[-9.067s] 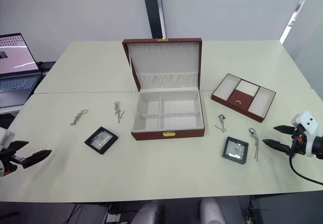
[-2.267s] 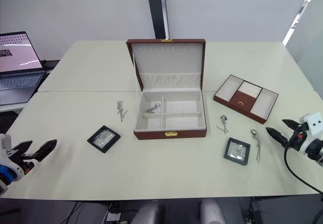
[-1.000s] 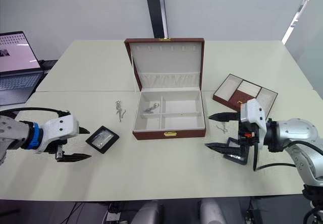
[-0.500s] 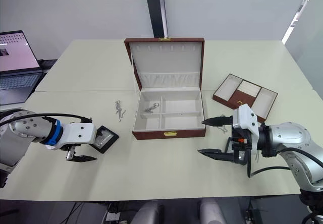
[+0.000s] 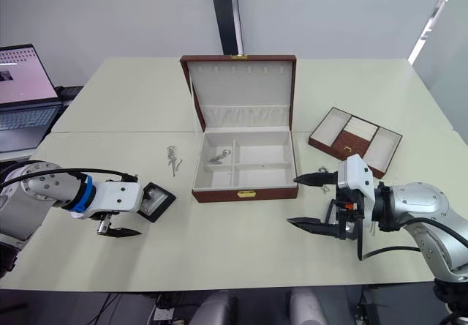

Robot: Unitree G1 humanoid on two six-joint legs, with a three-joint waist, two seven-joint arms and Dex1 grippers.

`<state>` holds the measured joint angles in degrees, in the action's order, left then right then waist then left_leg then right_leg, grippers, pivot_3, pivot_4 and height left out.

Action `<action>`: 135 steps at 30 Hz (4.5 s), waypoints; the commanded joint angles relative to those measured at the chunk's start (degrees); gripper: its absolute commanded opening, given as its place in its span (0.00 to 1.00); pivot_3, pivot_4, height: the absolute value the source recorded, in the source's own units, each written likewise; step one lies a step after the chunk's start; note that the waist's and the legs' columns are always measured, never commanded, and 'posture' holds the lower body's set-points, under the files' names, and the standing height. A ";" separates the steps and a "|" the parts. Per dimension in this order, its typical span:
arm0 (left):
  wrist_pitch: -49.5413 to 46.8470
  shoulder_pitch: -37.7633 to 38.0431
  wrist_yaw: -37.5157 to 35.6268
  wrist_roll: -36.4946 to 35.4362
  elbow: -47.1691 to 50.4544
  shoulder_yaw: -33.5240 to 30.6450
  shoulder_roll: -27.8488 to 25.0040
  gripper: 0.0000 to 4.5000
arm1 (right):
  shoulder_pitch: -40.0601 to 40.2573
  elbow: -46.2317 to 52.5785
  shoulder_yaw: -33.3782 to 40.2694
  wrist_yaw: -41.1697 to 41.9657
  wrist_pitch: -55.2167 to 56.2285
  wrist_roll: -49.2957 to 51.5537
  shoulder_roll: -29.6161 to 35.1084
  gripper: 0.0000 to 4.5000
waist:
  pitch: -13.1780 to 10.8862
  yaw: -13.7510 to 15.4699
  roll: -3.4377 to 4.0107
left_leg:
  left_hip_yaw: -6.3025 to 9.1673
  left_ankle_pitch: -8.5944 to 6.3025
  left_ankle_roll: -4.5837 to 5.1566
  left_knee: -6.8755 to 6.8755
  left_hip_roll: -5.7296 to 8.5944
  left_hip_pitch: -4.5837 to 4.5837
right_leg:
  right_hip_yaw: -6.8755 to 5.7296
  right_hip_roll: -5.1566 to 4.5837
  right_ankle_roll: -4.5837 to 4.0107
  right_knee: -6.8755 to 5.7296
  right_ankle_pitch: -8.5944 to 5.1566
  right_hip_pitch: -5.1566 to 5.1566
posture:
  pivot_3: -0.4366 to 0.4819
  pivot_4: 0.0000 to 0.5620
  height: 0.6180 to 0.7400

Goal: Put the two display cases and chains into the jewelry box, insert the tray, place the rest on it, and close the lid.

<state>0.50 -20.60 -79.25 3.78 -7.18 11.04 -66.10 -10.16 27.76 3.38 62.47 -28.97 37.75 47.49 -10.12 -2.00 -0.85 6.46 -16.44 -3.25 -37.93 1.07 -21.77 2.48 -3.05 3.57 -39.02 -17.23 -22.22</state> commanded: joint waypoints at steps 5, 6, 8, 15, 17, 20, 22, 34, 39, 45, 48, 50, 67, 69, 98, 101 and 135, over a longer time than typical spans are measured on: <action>0.50 0.44 0.27 0.96 0.22 -0.66 -0.48 0.66 | -0.29 1.51 1.29 0.19 1.20 0.50 0.03 1.00 | 0.00 0.01 0.00 | 0.00 0.00 0.00 0.00 0.01 0.00 | 0.00 0.00 0.00 0.00 0.00 0.00 | 0.48 0.27 1.00; 0.37 0.58 0.26 0.92 0.38 -0.74 -0.48 0.59 | -0.42 1.51 1.19 0.13 1.16 0.43 0.02 1.00 | 0.00 0.01 0.00 | 0.00 0.00 0.00 0.00 0.01 0.00 | 0.00 0.00 0.00 0.00 0.00 0.00 | 0.48 0.27 1.00; 0.02 0.83 0.30 0.86 0.63 -0.83 -0.39 0.46 | -0.76 1.48 1.07 0.00 0.99 0.42 0.00 1.00 | 0.00 0.01 0.00 | 0.00 0.00 0.00 0.00 0.00 0.00 | 0.00 0.00 0.00 0.00 0.00 0.00 | 0.48 0.27 1.00; -2.42 1.95 0.85 0.48 1.03 -1.76 -0.71 0.05 | -0.81 1.61 1.08 -0.46 0.84 0.48 -0.19 1.00 | 0.00 0.03 0.00 | 0.00 0.00 0.00 0.00 0.01 0.01 | 0.00 0.00 0.00 -0.01 0.00 0.01 | 0.48 0.27 1.00; -3.03 2.18 1.26 0.52 1.17 -2.17 -0.92 0.00 | -0.76 1.55 1.10 -0.51 0.86 0.48 -0.23 1.00 | 0.00 0.04 0.00 | 0.00 0.00 0.00 -0.01 0.01 0.01 | 0.00 0.00 0.00 -0.01 0.00 0.01 | 0.48 0.27 1.00; -4.06 2.30 1.25 0.17 1.75 -2.76 -1.34 0.00 | -0.59 1.25 1.23 -0.32 1.02 0.49 -0.22 1.00 | 0.00 0.02 0.00 | 0.00 0.00 0.00 -0.01 0.00 0.02 | 0.00 0.00 0.00 -0.02 0.00 0.01 | 0.48 0.27 1.00; -5.06 2.39 1.11 -0.37 2.73 -3.39 -1.53 0.00 | -0.50 0.98 1.41 -0.19 1.11 0.53 -0.22 1.00 | 0.00 0.00 0.00 | 0.00 0.00 0.00 -0.01 0.00 0.01 | 0.00 0.00 0.00 -0.02 0.00 0.01 | 0.48 0.27 1.00; -16.70 0.17 -0.81 -9.29 11.32 -10.53 -2.98 0.00 | 0.89 1.23 3.29 -0.89 0.57 1.49 -0.39 1.00 | -0.04 0.05 -0.07 | 0.02 0.00 0.00 -0.02 0.00 -0.01 | -0.01 0.00 0.00 -0.01 0.00 0.01 | 0.48 0.27 1.00; -28.69 -7.24 -1.41 -17.15 17.30 -12.36 -1.85 0.00 | 1.87 1.25 5.75 -3.59 -0.96 2.18 -0.51 1.00 | -0.11 0.06 -0.19 | 0.03 0.00 0.00 -0.04 0.02 -0.03 | -0.03 0.00 0.00 -0.01 0.00 0.02 | 0.48 0.27 1.00; -34.70 -16.94 -0.39 -20.30 18.71 -7.64 3.39 0.00 | 2.45 0.38 8.68 -6.53 -2.38 2.27 0.37 1.00 | -0.11 0.07 -0.19 | 0.04 0.01 0.00 -0.05 0.02 -0.02 | -0.03 0.00 0.00 -0.03 0.00 0.03 | 0.48 0.27 1.00; -33.22 -22.27 -0.04 -18.15 15.65 -3.45 7.19 0.00 | 3.37 0.36 10.36 -8.33 -3.35 2.00 0.69 1.00 | -0.11 0.12 -0.21 | 0.03 0.01 0.00 -0.08 0.04 -0.04 | -0.02 0.00 0.01 -0.03 0.00 0.03 | 0.48 0.27 1.00; -31.94 -25.31 0.00 -16.60 13.12 -0.53 9.78 0.00 | 4.38 0.57 11.10 -9.34 -3.76 1.51 0.90 1.00 | -0.12 0.13 -0.22 | 0.04 0.01 0.00 -0.08 0.05 -0.04 | -0.02 0.00 0.01 -0.02 0.00 0.03 | 0.48 0.27 1.00; -12.47 -44.22 2.19 -2.15 -27.25 12.88 35.55 0.00 | 13.16 7.21 16.39 -17.93 -4.96 2.45 -0.99 1.00 | -0.14 -0.08 -0.26 | 0.05 0.02 0.01 -0.15 0.12 -0.08 | 0.02 -0.02 0.01 -0.03 0.01 0.03 | 0.48 0.27 1.00; -9.34 -45.50 2.84 0.20 -32.11 13.88 36.92 0.00 | 13.88 7.97 16.87 -18.59 -5.32 2.76 -1.04 1.00 | -0.14 0.03 -0.27 | 0.07 0.02 0.02 -0.15 0.12 -0.10 | 0.00 -0.02 0.01 -0.03 0.01 0.01 | 0.48 0.27 1.00; -2.94 -53.92 3.89 7.81 -50.95 12.45 46.91 0.00 | 16.76 11.06 18.29 -22.19 -6.47 4.49 -1.57 1.00 | -0.18 0.11 -0.33 | 0.09 0.04 0.04 -0.17 0.18 -0.13 | 0.00 -0.04 0.04 -0.04 0.02 0.02 | 0.48 0.27 1.00; -2.97 -54.00 3.46 7.32 -50.59 11.77 47.11 0.14 | 16.66 10.97 18.21 -22.19 -6.37 4.45 -1.50 1.00 | -0.18 0.11 -0.33 | 0.09 0.04 0.04 -0.17 0.18 -0.13 | 0.00 -0.04 0.04 -0.04 0.02 0.02 | 0.48 0.27 1.00; -21.90 -41.71 4.11 -9.69 -27.40 -4.53 44.63 0.59 | 16.98 9.80 18.66 -21.53 -5.87 4.13 -1.74 1.00 | -0.11 -0.39 -0.21 | 0.09 0.05 0.04 -0.15 0.14 -0.04 | 0.03 -0.04 0.04 -0.09 0.02 0.04 | 0.48 0.27 1.00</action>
<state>-18.19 -63.06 -75.60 -4.13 -39.19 7.37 -20.92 6.82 36.75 20.28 40.98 -35.72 41.60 45.97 -10.23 -2.39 -1.06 6.57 -16.39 -3.21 -38.10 1.21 -21.81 2.50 -3.08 3.61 -39.13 -17.21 -22.19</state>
